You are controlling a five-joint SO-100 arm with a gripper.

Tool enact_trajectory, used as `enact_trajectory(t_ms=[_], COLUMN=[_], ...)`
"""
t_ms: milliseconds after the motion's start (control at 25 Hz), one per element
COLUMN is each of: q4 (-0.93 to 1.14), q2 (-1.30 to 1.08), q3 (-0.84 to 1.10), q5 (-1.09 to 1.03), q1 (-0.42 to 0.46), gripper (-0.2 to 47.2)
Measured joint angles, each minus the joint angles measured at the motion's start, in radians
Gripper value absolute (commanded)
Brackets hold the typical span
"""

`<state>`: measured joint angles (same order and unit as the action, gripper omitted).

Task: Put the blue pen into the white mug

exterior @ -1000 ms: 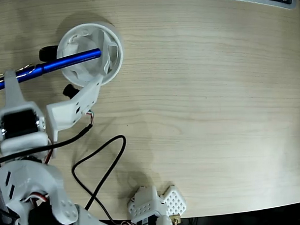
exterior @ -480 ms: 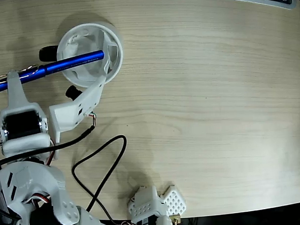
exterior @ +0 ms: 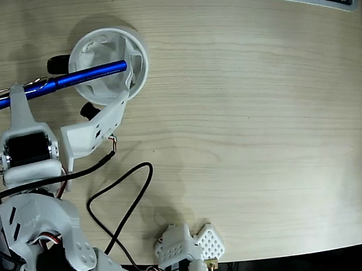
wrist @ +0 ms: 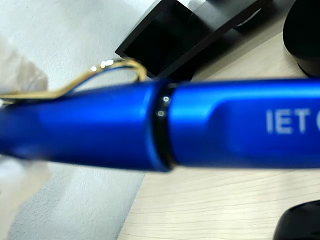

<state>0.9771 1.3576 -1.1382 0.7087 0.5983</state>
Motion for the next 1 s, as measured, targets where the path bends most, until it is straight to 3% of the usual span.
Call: enact_trajectory(t_ms=[800, 880, 960, 1000], q4=[0.0, 0.0, 0.0, -0.005], q2=[0.002, 0.009, 0.017, 0.018], q3=[0.0, 0.0, -0.014, -0.02], q5=[0.0, 0.0, -0.002, 0.0], q1=[0.02, 0.021, 0.023, 0.025], gripper=[8.5, 8.4, 0.3, 0.1])
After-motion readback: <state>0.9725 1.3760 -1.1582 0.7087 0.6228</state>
